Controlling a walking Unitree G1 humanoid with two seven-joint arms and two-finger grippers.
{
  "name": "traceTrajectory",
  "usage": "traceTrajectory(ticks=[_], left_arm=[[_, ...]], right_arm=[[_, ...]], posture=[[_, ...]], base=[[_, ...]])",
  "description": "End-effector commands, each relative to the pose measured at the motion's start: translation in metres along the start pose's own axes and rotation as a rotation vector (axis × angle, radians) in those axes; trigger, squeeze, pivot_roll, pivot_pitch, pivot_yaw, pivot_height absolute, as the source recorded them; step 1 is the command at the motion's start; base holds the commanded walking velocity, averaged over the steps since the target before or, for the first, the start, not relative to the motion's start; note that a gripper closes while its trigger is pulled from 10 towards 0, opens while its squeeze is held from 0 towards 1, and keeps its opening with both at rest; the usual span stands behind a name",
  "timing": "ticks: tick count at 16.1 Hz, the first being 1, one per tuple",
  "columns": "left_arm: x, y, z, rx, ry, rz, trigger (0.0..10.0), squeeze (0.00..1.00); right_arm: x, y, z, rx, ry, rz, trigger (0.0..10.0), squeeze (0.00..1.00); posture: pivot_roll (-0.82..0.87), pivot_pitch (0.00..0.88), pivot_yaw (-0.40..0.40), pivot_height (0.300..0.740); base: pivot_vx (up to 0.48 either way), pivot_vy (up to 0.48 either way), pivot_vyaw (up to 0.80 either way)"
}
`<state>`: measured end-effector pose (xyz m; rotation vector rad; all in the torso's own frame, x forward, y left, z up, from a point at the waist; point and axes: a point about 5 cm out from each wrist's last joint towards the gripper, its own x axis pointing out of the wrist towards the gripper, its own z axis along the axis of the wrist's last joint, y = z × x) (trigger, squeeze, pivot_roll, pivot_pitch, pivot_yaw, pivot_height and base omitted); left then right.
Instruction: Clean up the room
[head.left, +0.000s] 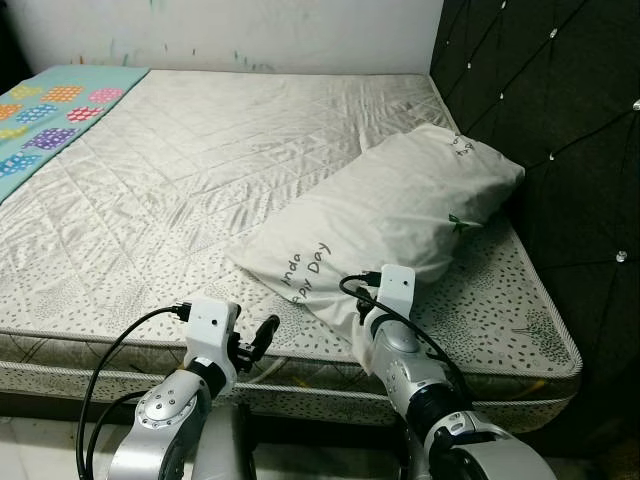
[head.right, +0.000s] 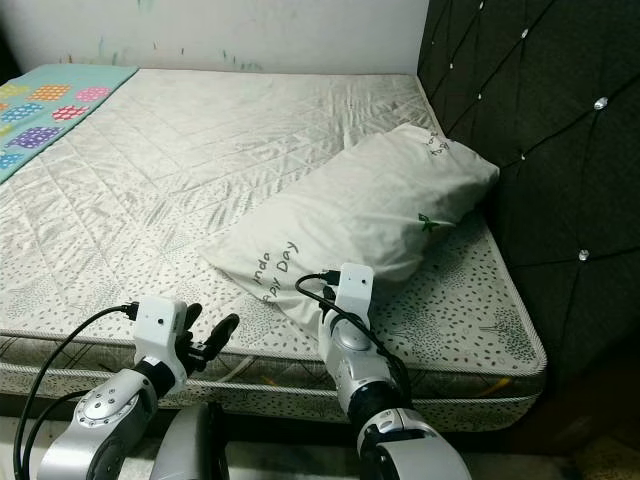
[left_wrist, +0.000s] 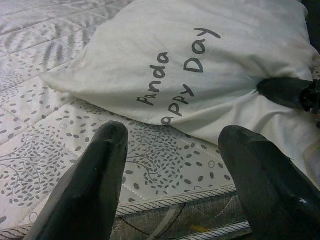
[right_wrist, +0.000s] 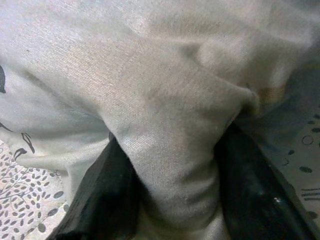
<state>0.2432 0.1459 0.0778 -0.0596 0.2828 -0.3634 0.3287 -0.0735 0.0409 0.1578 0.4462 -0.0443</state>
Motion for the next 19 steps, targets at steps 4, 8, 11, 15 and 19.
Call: traceTrajectory(ticks=[4, 8, 11, 15, 19], left_arm=[[0.002, 0.001, 0.005, 0.019, -0.012, 0.008, 10.0, 0.0], [0.003, 0.002, 0.007, 0.022, -0.018, 0.013, 10.0, 0.0], [0.004, 0.002, 0.007, 0.022, -0.023, 0.016, 10.0, 0.0], [0.005, 0.003, 0.007, 0.02, -0.028, 0.022, 10.0, 0.0], [0.006, 0.003, 0.007, 0.02, -0.037, 0.025, 10.0, 0.0]], right_arm=[[-0.004, 0.046, 0.026, -0.021, -0.092, 0.083, 0.0, 0.0], [-0.003, 0.047, 0.026, 0.017, -0.084, 0.097, 0.0, 0.0], [-0.004, 0.048, 0.025, 0.028, -0.079, 0.115, 0.0, 0.0], [-0.001, 0.046, 0.035, 0.011, -0.105, 0.144, 0.0, 0.0], [0.012, 0.015, 0.083, -0.02, -0.201, 0.094, 0.0, 0.0]], posture=[[0.0, 0.0, 0.003, 0.57], [0.0, 0.0, -0.002, 0.57], [0.0, 0.0, -0.005, 0.57], [0.0, 0.0, -0.009, 0.57], [0.0, 0.0, -0.015, 0.57]], base=[[0.0, 0.0, 0.0], [0.0, 0.0, 0.0], [0.0, 0.0, 0.0], [0.0, 0.0, 0.0], [0.0, 0.0, 0.0]])
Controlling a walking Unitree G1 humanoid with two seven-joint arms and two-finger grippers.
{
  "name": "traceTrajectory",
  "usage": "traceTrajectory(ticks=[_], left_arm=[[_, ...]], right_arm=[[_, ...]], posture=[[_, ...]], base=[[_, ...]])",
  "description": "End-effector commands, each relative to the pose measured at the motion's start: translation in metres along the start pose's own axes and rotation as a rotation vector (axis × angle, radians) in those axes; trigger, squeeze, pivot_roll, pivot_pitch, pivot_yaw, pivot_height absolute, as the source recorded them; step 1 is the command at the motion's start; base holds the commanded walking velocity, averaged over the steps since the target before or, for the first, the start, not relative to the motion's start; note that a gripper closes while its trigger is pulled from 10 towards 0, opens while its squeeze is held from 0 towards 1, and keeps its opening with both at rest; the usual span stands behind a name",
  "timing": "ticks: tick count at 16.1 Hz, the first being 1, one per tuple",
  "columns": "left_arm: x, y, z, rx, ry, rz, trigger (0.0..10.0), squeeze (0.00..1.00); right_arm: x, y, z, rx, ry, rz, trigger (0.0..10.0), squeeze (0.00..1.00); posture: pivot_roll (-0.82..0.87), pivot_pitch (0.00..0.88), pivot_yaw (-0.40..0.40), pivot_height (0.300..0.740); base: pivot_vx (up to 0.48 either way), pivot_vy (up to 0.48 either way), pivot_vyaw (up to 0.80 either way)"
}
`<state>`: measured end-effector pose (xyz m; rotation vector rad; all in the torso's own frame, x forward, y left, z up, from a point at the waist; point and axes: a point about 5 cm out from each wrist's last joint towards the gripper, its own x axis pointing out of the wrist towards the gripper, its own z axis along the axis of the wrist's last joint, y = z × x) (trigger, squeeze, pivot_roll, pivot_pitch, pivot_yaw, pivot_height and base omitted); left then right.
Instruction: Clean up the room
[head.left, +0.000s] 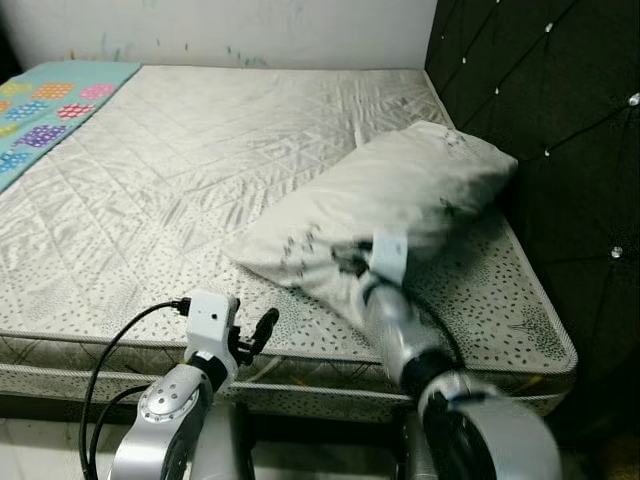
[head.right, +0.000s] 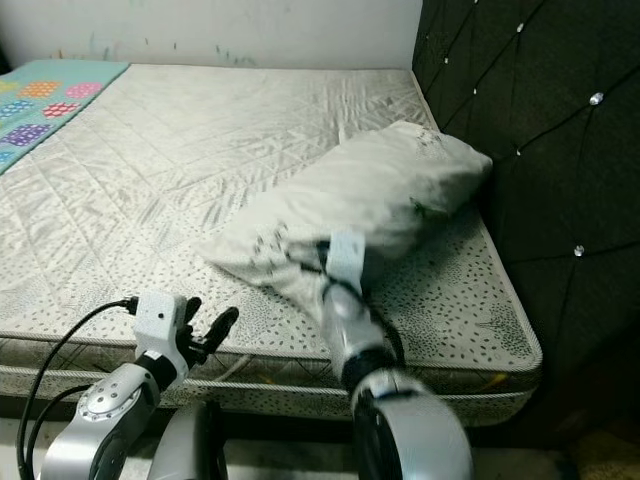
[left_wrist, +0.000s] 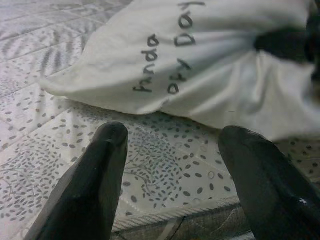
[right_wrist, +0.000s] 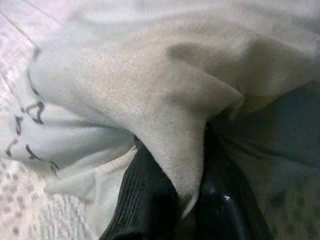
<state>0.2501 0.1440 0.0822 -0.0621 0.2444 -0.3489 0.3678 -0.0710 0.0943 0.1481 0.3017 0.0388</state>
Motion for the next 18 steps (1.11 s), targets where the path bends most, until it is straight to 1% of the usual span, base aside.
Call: traceTrajectory(ticks=[1, 2, 4, 6, 7, 9, 10, 11, 12, 14, 15, 16, 17, 18], left_arm=[[0.001, 0.003, 0.0, 0.017, -0.001, 0.013, 10.0, 0.0], [0.001, 0.002, 0.0, 0.016, -0.004, 0.018, 10.0, 0.0], [0.002, 0.002, 0.001, 0.014, -0.008, 0.023, 10.0, 0.0], [0.0, 0.003, 0.001, 0.015, -0.009, 0.032, 10.0, 0.0], [-0.002, 0.006, 0.0, 0.019, -0.008, 0.043, 10.0, 0.0], [-0.002, 0.007, 0.0, 0.021, -0.007, 0.047, 10.0, 0.0], [-0.002, 0.007, 0.0, 0.022, -0.008, 0.049, 10.0, 0.0], [-0.002, 0.007, 0.0, 0.022, -0.008, 0.05, 10.0, 0.0], [-0.002, 0.006, 0.0, 0.022, -0.008, 0.05, 10.0, 0.0], [-0.001, 0.004, 0.0, 0.02, -0.007, 0.044, 10.0, 0.0], [0.0, 0.003, -0.001, 0.019, -0.006, 0.042, 10.0, 0.0], [0.0, 0.003, -0.001, 0.019, -0.005, 0.041, 10.0, 0.0], [0.0, 0.003, -0.001, 0.019, -0.005, 0.04, 10.0, 0.0], [0.0, 0.003, -0.001, 0.02, -0.003, 0.039, 10.0, 0.0]], right_arm=[[0.006, -0.006, 0.031, -0.019, -0.092, -0.006, 0.0, 0.0], [0.008, -0.014, 0.044, -0.051, -0.123, -0.014, 0.0, 0.0], [0.01, -0.025, 0.056, -0.092, -0.151, -0.032, 0.0, 0.0], [0.011, -0.043, 0.066, -0.144, -0.169, -0.073, 0.0, 0.0], [0.011, -0.058, 0.072, -0.18, -0.176, -0.114, 0.0, 0.0], [0.01, -0.07, 0.077, -0.207, -0.186, -0.146, 0.0, 0.0], [0.009, -0.088, 0.087, -0.218, -0.202, -0.196, 0.0, 0.0], [0.006, -0.103, 0.096, -0.245, -0.221, -0.234, 0.0, 0.0], [0.004, -0.113, 0.1, -0.259, -0.231, -0.258, 0.0, 0.0], [-0.002, -0.136, 0.101, -0.307, -0.243, -0.299, 0.0, 0.0], [-0.004, -0.143, 0.1, -0.317, -0.246, -0.309, 0.0, 0.0], [-0.008, -0.154, 0.098, -0.34, -0.252, -0.332, 0.0, 0.0], [-0.01, -0.158, 0.098, -0.347, -0.255, -0.341, 0.0, 0.0], [-0.016, -0.173, 0.099, -0.366, -0.262, -0.381, 0.0, 0.0]], posture=[[0.0, 0.0, -0.018, 0.57], [0.0, 0.0, -0.022, 0.57], [0.0, 0.0, -0.025, 0.57], [0.01, 0.0, -0.025, 0.57], [0.01, 0.0, -0.025, 0.57], [0.01, 0.0, -0.025, 0.57], [0.0, 0.0, -0.02, 0.57], [0.0, 0.0, -0.019, 0.57], [-0.01, 0.0, -0.017, 0.57], [-0.02, 0.0, -0.011, 0.57], [-0.03, 0.0, -0.009, 0.57], [-0.03, 0.0, -0.006, 0.57], [-0.03, 0.0, -0.002, 0.57], [-0.05, 0.0, 0.006, 0.57]], base=[[0.0, 0.0, 0.0], [0.0, 0.0, 0.0], [0.0, 0.0, 0.0], [0.0, 0.0, 0.0], [0.0, 0.0, 0.0], [0.0, 0.0, 0.0], [0.0, 0.0, 0.0], [0.0, 0.0, 0.0], [0.0, 0.0, 0.0], [0.0, 0.0, 0.0], [0.0, 0.0, 0.0], [0.0, 0.0, 0.0], [0.0, 0.0, 0.0], [0.0, 0.0, 0.0]])
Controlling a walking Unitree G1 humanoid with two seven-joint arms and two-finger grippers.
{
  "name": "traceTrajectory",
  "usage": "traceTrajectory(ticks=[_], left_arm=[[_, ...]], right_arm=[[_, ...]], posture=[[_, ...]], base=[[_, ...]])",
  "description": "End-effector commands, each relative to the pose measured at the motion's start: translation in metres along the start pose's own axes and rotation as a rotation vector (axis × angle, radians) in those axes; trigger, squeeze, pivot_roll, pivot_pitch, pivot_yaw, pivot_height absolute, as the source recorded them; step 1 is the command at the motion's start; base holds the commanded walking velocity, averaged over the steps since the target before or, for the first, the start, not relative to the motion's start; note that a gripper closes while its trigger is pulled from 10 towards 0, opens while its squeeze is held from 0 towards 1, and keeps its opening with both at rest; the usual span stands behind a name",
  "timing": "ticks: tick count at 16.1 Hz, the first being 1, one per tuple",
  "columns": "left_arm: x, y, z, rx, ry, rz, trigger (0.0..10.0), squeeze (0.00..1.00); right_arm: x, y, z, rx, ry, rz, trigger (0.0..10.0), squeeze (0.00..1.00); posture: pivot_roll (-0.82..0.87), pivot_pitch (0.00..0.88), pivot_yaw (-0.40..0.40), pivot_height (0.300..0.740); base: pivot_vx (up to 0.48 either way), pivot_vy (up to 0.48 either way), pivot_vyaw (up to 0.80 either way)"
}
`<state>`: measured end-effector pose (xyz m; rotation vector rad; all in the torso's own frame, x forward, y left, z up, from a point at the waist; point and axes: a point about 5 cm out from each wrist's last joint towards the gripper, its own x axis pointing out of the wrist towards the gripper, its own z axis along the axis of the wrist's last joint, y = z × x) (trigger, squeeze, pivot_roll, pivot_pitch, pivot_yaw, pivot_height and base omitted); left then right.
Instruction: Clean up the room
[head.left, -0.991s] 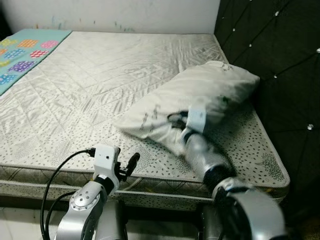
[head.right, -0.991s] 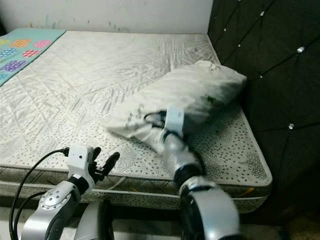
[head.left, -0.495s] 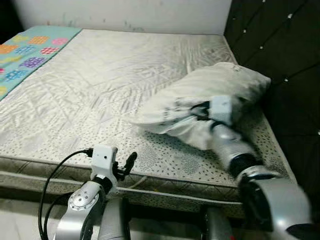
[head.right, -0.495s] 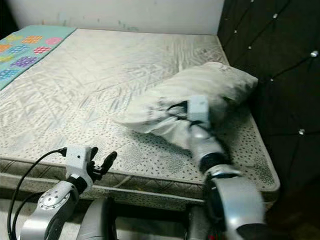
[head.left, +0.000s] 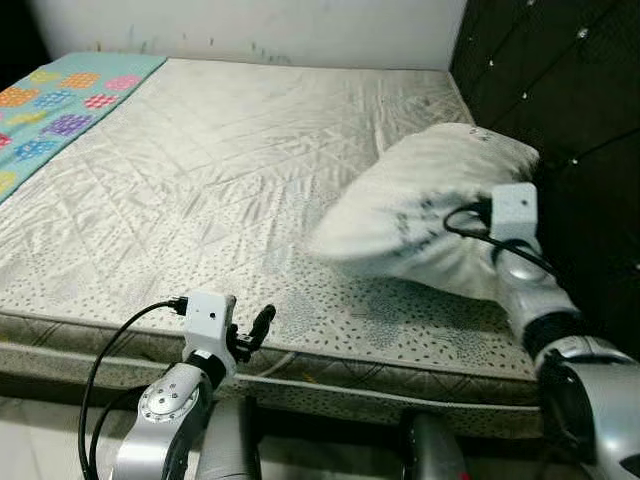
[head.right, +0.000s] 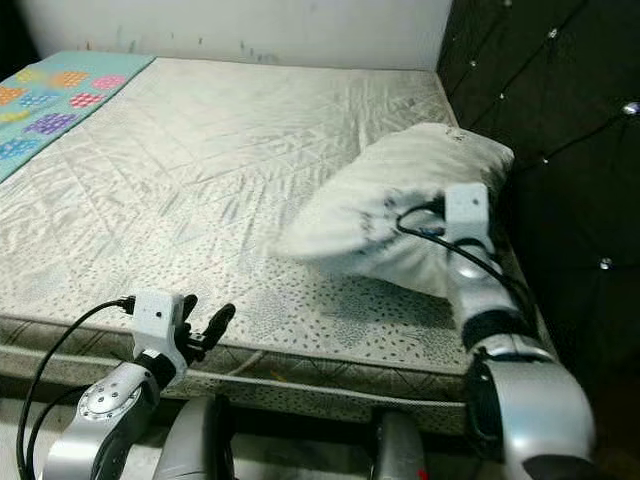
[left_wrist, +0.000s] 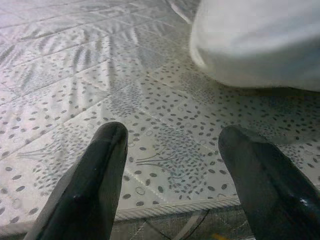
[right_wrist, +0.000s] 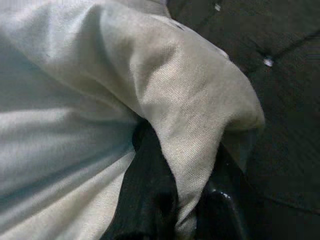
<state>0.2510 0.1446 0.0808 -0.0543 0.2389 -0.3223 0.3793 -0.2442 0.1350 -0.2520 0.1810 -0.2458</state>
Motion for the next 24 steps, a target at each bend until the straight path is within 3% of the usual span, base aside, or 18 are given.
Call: traceTrajectory(ticks=[1, 2, 6, 10, 17, 24], left_arm=[[0.0, 0.002, 0.0, 0.017, 0.004, 0.01, 10.0, 0.0], [0.001, 0.003, -0.001, 0.018, 0.004, 0.009, 10.0, 0.0], [0.004, -0.001, -0.001, 0.018, -0.001, 0.003, 10.0, 0.0], [0.004, 0.0, -0.002, 0.02, 0.0, 0.008, 10.0, 0.0], [0.004, 0.001, -0.002, 0.033, 0.001, -0.002, 10.0, 0.0], [0.006, 0.002, 0.0, 0.044, -0.002, -0.012, 10.0, 0.0]], right_arm=[[0.004, -0.037, 0.026, -0.014, -0.115, -0.112, 0.0, 0.0], [0.003, -0.052, 0.025, -0.026, -0.116, -0.149, 0.0, 0.0], [0.001, -0.08, 0.031, -0.065, -0.124, -0.218, 0.0, 0.0], [-0.004, -0.078, 0.011, -0.061, -0.09, -0.219, 0.0, 0.0], [-0.034, -0.07, -0.06, 0.001, 0.017, -0.254, 0.0, 0.0], [-0.057, -0.073, -0.08, -0.001, 0.047, -0.253, 0.0, 0.0]], posture=[[-0.05, 0.0, 0.006, 0.57], [-0.05, 0.0, 0.006, 0.57], [-0.07, 0.0, 0.008, 0.57], [-0.06, 0.0, 0.005, 0.57], [-0.08, 0.0, 0.016, 0.57], [-0.08, 0.0, 0.025, 0.57]], base=[[0.0, 0.0, 0.0], [0.0, 0.0, 0.0], [0.0, 0.0, 0.0], [0.0, 0.0, 0.0], [0.0, 0.0, 0.0], [0.0, 0.0, 0.0]])
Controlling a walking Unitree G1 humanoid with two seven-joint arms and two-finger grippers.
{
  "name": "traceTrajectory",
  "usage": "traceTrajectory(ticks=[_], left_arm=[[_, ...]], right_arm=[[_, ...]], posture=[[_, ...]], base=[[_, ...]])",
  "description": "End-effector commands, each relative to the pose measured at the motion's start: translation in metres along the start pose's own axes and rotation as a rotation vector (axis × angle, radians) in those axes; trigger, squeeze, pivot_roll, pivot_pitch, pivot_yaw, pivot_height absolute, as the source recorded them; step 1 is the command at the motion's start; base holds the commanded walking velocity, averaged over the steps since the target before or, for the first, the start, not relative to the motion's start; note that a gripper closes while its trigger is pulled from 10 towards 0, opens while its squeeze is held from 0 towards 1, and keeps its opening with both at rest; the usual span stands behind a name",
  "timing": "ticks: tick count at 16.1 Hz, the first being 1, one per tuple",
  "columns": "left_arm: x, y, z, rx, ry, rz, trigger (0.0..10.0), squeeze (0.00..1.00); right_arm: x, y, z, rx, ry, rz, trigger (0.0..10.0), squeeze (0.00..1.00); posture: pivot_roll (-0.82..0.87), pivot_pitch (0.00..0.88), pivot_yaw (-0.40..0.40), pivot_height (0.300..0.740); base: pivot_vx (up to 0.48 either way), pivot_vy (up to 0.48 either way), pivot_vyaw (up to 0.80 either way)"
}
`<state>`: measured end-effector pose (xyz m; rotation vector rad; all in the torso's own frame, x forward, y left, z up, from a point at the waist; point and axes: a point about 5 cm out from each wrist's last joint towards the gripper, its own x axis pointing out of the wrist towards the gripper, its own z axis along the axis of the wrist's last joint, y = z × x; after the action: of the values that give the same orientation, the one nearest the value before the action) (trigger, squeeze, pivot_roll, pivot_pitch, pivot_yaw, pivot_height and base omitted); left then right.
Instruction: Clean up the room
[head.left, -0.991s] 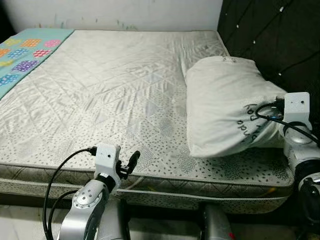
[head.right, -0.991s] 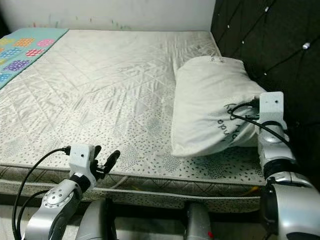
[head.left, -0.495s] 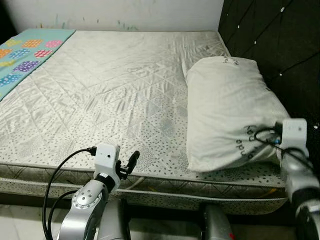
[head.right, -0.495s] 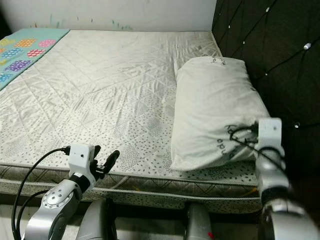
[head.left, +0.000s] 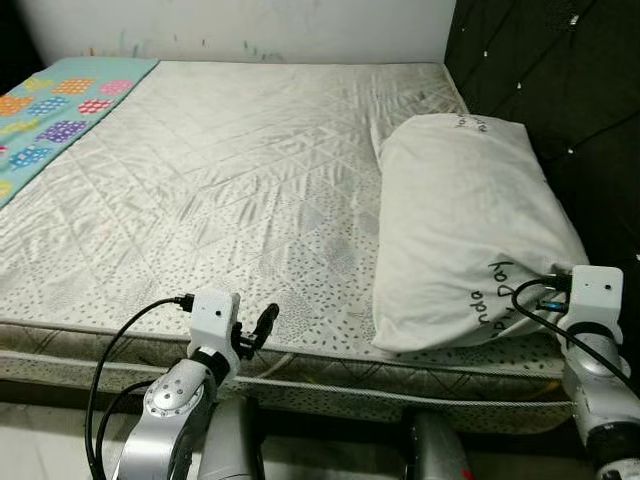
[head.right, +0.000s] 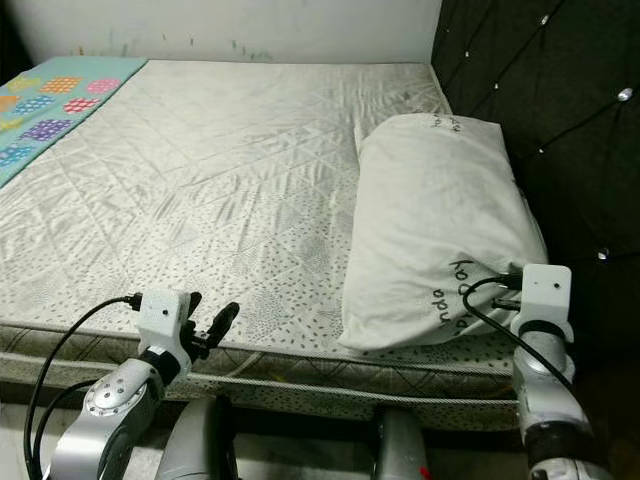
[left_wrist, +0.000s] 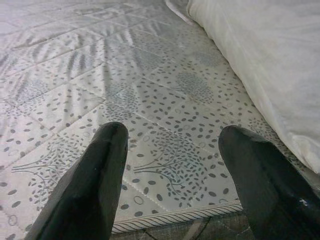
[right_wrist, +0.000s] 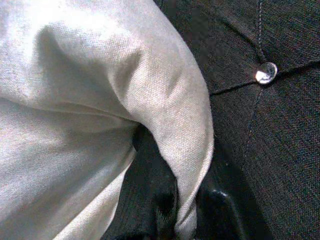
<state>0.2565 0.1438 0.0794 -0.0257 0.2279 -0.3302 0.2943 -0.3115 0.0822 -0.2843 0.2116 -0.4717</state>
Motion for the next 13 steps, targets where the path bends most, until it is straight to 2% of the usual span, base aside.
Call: traceTrajectory(ticks=[1, 7, 10, 13], left_arm=[[0.001, 0.001, 0.0, 0.015, 0.003, -0.008, 10.0, 0.0], [0.0, 0.003, 0.001, 0.022, 0.002, -0.008, 10.0, 0.0], [0.001, 0.004, 0.002, 0.028, 0.003, -0.016, 10.0, 0.0], [0.001, 0.003, 0.002, 0.031, 0.004, -0.025, 10.0, 0.0]], right_arm=[[-0.001, -0.006, 0.002, 0.015, -0.006, -0.026, 0.0, 0.0], [-0.017, -0.011, -0.008, 0.006, 0.014, -0.031, 0.0, 0.0], [-0.029, -0.022, -0.019, 0.005, 0.046, -0.058, 0.0, 0.0], [-0.035, -0.026, -0.023, 0.009, 0.061, -0.07, 0.0, 0.0]], posture=[[-0.08, 0.0, 0.025, 0.57], [-0.09, 0.0, 0.036, 0.57], [-0.09, 0.0, 0.047, 0.57], [-0.1, 0.0, 0.057, 0.57]], base=[[0.0, 0.0, 0.0], [0.0, 0.0, 0.0], [0.0, 0.0, 0.0], [0.0, 0.0, 0.0]])
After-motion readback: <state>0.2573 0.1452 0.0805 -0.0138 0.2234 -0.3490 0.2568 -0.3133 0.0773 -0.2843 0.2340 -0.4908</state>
